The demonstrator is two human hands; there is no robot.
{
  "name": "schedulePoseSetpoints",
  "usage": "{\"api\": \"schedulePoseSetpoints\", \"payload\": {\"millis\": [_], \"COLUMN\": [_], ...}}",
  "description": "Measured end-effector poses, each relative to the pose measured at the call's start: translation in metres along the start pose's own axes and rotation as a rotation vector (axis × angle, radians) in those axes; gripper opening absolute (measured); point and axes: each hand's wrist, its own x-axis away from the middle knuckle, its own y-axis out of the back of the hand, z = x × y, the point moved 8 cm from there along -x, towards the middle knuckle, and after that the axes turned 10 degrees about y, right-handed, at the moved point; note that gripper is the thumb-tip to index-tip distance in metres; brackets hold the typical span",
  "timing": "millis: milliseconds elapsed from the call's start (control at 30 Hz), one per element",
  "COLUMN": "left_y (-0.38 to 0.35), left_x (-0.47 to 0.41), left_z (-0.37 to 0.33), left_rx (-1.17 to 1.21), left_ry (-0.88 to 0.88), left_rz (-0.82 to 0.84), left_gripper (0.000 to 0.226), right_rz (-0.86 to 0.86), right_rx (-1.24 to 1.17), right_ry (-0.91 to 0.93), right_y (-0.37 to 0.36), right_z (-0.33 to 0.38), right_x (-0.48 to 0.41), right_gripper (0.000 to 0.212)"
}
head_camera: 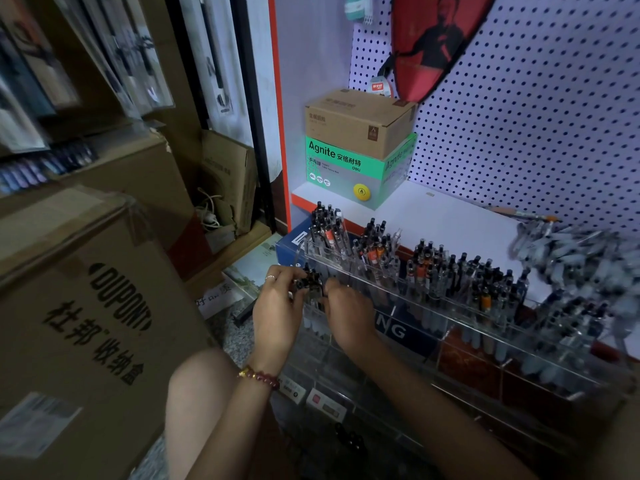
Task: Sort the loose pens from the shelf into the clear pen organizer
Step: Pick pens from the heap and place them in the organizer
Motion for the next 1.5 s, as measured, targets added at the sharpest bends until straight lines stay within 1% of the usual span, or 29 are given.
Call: {"api": "schedulePoseSetpoints", "payload": {"millis": [100, 200, 333, 433, 467, 533, 633, 733, 833, 933, 1000, 1100, 1167, 1233, 1333, 1500], "left_y": [-0.002, -0.003, -0.001, 0.015, 0.022, 0.033, 0.034, 0.021, -0.009, -0.054, -0.087, -0.129, -0.149, -0.161, -0.167, -0.175], "left_x": [0.0, -0.005, -0.014, -0.015, -0.015, -0.014, -0.017, -0.018, -0.016, -0.011, -0.009, -0.005, -0.002, -0.003, -0.008, -0.007], "left_z": [0.0, -0.003, -0.004, -0.017, -0.026, -0.054, -0.105, -0.157, -0.203, -0.241, -0.26, -0.275, -0.279, -0.278, -0.273, -0.266], "left_rx": [0.009, -0.025, -0.114, -0.138, -0.125, -0.074, 0.018, 0.092, 0.174, 0.224, 0.243, 0.163, 0.089, 0.034, 0.025, -0.053], "left_ry": [0.013, 0.011, -0.018, -0.067, -0.099, -0.218, -0.388, -0.496, -0.544, -0.598, -0.604, -0.6, -0.597, -0.594, -0.543, -0.545], "left_rz": [-0.003, 0.04, 0.162, 0.151, 0.128, 0.104, 0.139, 0.168, 0.236, 0.344, 0.432, 0.487, 0.523, 0.56, 0.573, 0.619], "left_gripper": [0.021, 0.021, 0.023, 0.023, 0.019, 0.011, 0.005, 0.013, 0.012, 0.009, 0.009, 0.007, 0.008, 0.009, 0.009, 0.013], "right_rz": [0.024, 0.04, 0.128, 0.107, 0.086, 0.011, -0.169, -0.337, -0.385, -0.3, -0.22, -0.142, -0.088, -0.023, 0.066, 0.14], "right_rx": [0.011, 0.074, 0.137, 0.107, 0.081, 0.016, -0.051, -0.118, -0.213, -0.265, -0.218, -0.141, -0.094, -0.043, 0.078, 0.291], "right_ry": [0.004, 0.034, 0.128, 0.223, 0.252, 0.28, 0.283, 0.24, 0.185, 0.095, 0.018, -0.132, -0.202, -0.234, -0.215, -0.239], "right_y": [-0.001, 0.004, 0.021, 0.053, 0.067, 0.1, 0.159, 0.21, 0.243, 0.255, 0.25, 0.234, 0.22, 0.205, 0.186, 0.171], "right_z": [-0.002, -0.001, 0.013, 0.025, 0.026, 0.024, 0.005, -0.037, -0.094, -0.163, -0.215, -0.291, -0.326, -0.353, -0.379, -0.4], "right_x": [0.002, 0.005, 0.014, 0.023, 0.027, 0.037, 0.056, 0.074, 0.08, 0.071, 0.061, 0.048, 0.038, 0.024, -0.001, -0.036], "right_gripper": [0.014, 0.019, 0.023, 0.024, 0.024, 0.023, 0.024, 0.026, 0.021, 0.021, 0.021, 0.02, 0.022, 0.024, 0.027, 0.014]}}
